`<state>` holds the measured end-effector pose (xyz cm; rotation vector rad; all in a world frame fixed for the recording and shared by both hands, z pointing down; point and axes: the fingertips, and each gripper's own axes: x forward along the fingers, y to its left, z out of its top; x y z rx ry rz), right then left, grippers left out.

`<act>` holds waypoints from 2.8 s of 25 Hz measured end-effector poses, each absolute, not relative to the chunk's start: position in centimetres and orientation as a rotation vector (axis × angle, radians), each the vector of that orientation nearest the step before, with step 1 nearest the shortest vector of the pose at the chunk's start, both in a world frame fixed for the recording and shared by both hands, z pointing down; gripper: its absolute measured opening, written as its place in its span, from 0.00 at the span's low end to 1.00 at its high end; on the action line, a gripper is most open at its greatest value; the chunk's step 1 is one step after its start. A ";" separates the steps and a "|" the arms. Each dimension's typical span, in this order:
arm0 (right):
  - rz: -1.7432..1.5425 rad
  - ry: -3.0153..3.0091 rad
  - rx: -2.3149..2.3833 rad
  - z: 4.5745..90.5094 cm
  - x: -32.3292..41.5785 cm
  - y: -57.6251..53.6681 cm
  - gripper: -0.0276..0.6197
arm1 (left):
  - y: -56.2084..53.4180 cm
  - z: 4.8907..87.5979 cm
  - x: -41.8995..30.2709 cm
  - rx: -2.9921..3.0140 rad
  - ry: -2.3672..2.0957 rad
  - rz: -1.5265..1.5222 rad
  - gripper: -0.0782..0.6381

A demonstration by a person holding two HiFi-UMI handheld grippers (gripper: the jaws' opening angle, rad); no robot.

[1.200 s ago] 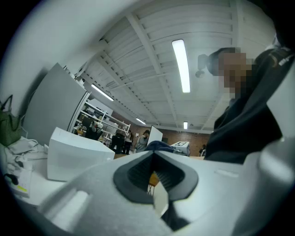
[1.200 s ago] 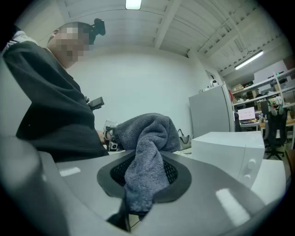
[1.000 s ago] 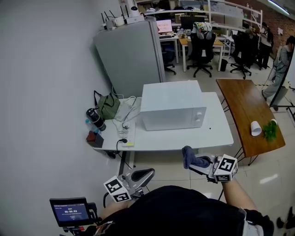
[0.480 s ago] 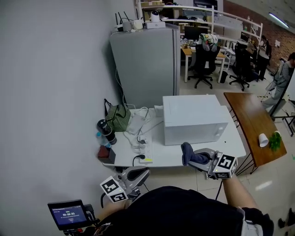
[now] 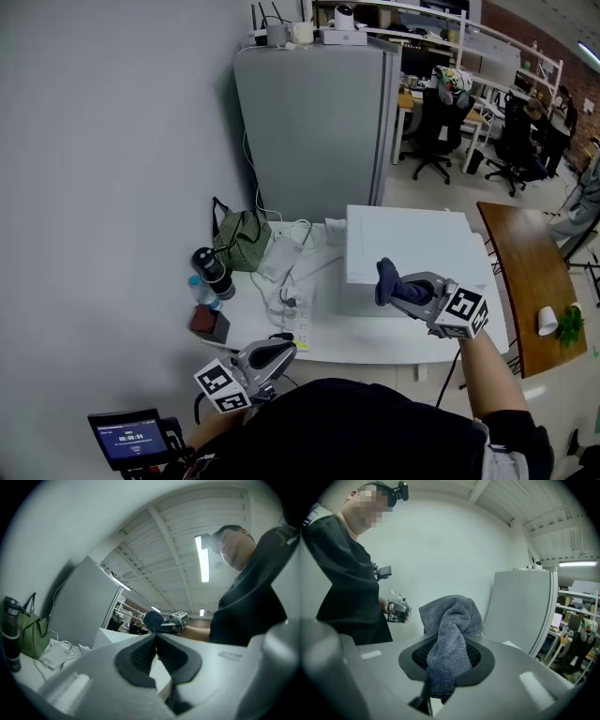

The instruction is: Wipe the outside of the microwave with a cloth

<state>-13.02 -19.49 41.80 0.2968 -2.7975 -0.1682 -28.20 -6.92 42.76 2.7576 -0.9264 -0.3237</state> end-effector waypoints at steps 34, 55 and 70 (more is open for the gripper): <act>-0.168 -1.677 0.021 56.9 -10.8 -55.3 0.15 | -18.6 43.2 -28.8 2.584 -1.223 -0.311 0.11; -0.002 -1.938 0.251 52.3 7.9 -54.7 0.15 | -22.0 43.6 -20.3 2.664 -1.008 -0.267 0.11; -0.213 -1.998 -0.017 56.9 -20.4 -47.0 0.15 | -19.0 43.0 -27.0 2.653 -1.048 -0.311 0.11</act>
